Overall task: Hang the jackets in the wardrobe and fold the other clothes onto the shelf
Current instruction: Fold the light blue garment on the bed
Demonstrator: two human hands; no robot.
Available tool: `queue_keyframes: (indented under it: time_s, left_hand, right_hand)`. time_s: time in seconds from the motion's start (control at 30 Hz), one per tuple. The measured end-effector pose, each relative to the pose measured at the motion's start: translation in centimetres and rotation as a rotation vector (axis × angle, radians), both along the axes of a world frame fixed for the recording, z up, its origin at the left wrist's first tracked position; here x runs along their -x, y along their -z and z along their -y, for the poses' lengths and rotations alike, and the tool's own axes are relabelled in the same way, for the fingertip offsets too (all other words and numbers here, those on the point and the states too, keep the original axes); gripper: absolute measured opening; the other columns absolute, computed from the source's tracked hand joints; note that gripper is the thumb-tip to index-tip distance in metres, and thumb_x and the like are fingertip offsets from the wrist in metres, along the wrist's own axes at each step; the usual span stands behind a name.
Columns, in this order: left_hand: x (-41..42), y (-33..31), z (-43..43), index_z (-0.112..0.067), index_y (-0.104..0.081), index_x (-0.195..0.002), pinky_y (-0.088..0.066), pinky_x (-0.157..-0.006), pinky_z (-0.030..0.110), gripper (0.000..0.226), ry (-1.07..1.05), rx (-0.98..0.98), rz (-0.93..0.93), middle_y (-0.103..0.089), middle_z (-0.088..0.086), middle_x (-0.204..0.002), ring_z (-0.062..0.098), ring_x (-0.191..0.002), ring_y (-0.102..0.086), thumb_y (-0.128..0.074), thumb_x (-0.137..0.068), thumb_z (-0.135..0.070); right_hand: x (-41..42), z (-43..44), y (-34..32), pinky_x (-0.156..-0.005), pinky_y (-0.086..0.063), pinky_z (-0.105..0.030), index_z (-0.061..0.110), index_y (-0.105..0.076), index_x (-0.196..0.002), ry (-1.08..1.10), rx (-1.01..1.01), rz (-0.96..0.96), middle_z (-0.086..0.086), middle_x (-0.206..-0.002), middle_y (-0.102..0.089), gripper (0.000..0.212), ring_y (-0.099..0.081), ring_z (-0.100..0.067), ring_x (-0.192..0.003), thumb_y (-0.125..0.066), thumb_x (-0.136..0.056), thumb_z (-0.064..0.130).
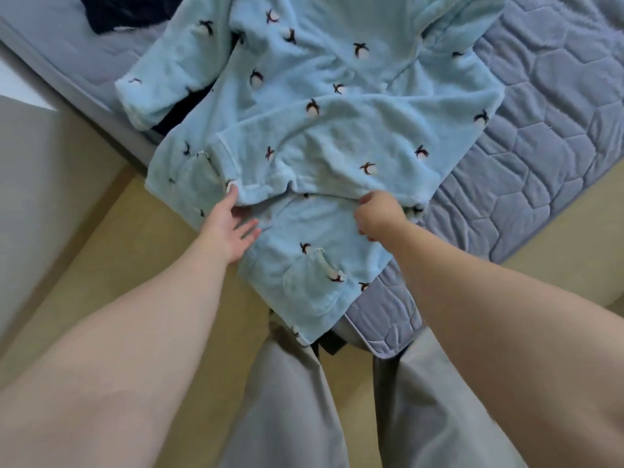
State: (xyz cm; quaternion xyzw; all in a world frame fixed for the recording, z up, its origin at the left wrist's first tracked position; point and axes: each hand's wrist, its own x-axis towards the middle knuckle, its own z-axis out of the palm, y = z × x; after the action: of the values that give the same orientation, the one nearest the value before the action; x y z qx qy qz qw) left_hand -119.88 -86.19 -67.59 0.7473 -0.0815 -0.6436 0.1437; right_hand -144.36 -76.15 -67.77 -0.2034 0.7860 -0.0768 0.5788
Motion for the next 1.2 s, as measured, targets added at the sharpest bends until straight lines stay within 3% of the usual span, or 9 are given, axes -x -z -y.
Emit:
queue_keyframes:
  time_s: [0.13,0.3,0.4,0.63,0.77,0.83,0.9,1.03,1.2]
  left_hand:
    - [0.7,1.2,1.2,-0.024,-0.064,-0.113,-0.057,-0.057,0.026,0.041,0.043,0.018,0.036,-0.07,-0.001,-0.114,0.018,-0.099,-0.07,-0.077,-0.084,-0.05]
    - [0.9,2.7,2.4,-0.011,-0.064,-0.117,-0.051,-0.05,0.025,0.031,0.106,0.178,0.195,-0.072,0.009,-0.104,0.016,-0.068,-0.066,-0.075,-0.088,-0.01]
    - [-0.2,1.9,3.5,-0.017,-0.063,-0.098,-0.053,-0.055,0.025,0.025,-0.083,0.319,0.258,-0.071,0.014,-0.1,0.021,-0.066,-0.066,-0.068,-0.082,0.002]
    - [-3.6,1.5,5.1,-0.007,-0.06,-0.114,-0.054,-0.055,0.022,0.017,-0.363,0.183,0.069,-0.064,0.012,-0.104,0.02,-0.083,-0.063,-0.06,-0.096,-0.004]
    - [-3.3,2.0,4.2,-0.016,-0.059,-0.122,-0.061,-0.065,0.026,0.034,-0.115,0.122,0.192,-0.07,0.003,-0.108,0.016,-0.088,-0.072,-0.069,-0.095,-0.035]
    - [-2.7,2.3,1.9,-0.016,-0.062,-0.114,-0.06,-0.066,0.026,0.04,0.103,0.097,0.302,-0.07,0.0,-0.099,0.014,-0.079,-0.07,-0.071,-0.091,-0.047]
    - [-2.0,3.1,-1.2,-0.015,-0.063,-0.108,-0.055,-0.06,0.029,0.038,0.32,0.071,0.349,-0.068,0.001,-0.09,0.016,-0.072,-0.065,-0.074,-0.089,-0.047]
    - [-0.7,4.8,-7.6,-0.017,-0.06,-0.111,-0.059,-0.08,0.037,0.035,0.729,0.026,0.383,-0.069,0.002,-0.093,0.021,-0.083,-0.068,-0.079,-0.085,-0.031]
    - [2.9,4.7,-10.8,-0.029,-0.057,-0.085,-0.037,-0.052,0.013,0.016,0.985,0.179,0.405,-0.06,-0.012,-0.073,0.003,-0.067,-0.058,-0.072,-0.088,-0.029]
  right_hand:
    - [-1.4,-1.8,2.2,-0.087,-0.056,-0.043,0.0,-0.061,-0.115,-0.234,-0.097,-0.078,-0.022,-0.113,-0.066,0.027,-0.063,-0.034,-0.096,-0.046,-0.096,0.009]
    - [-3.8,-2.6,3.4,-0.079,-0.048,-0.035,0.004,-0.057,-0.121,-0.327,-0.14,-0.137,-0.016,-0.119,-0.064,0.03,-0.062,-0.035,-0.107,-0.048,-0.094,0.014]
    - [-5.0,-2.7,3.7,-0.078,-0.042,-0.035,0.005,-0.047,-0.129,-0.298,-0.176,-0.152,-0.017,-0.127,-0.059,0.036,-0.057,-0.035,-0.112,-0.047,-0.095,0.016]
    - [-6.2,-2.4,3.9,-0.076,-0.039,-0.042,0.011,-0.038,-0.129,-0.317,-0.198,-0.186,-0.02,-0.133,-0.045,0.041,-0.044,-0.032,-0.095,-0.048,-0.09,0.013]
    - [-5.3,-2.6,4.0,-0.073,-0.047,-0.042,0.012,-0.038,-0.118,-0.342,-0.194,-0.184,-0.016,-0.12,-0.053,0.03,-0.056,-0.032,-0.099,-0.046,-0.089,0.013]
    - [-4.4,-2.7,4.1,-0.066,-0.045,-0.038,0.009,-0.04,-0.121,-0.359,-0.19,-0.194,-0.013,-0.111,-0.056,0.03,-0.055,-0.024,-0.082,-0.044,-0.092,0.014]
    - [-3.5,-2.9,4.2,-0.064,-0.042,-0.037,0.006,-0.041,-0.126,-0.364,-0.192,-0.198,-0.014,-0.111,-0.058,0.033,-0.05,-0.021,-0.073,-0.043,-0.094,0.014]
    - [-1.8,-3.5,3.9,-0.067,-0.044,-0.04,0.011,-0.039,-0.113,-0.311,-0.173,-0.25,-0.012,-0.103,-0.054,0.02,-0.054,-0.03,-0.083,-0.042,-0.093,0.013]
    - [0.7,-4.4,3.4,-0.082,-0.055,-0.049,0.012,-0.042,-0.129,-0.162,-0.152,-0.342,-0.012,-0.12,-0.054,0.037,-0.059,-0.036,-0.102,-0.045,-0.093,0.018]
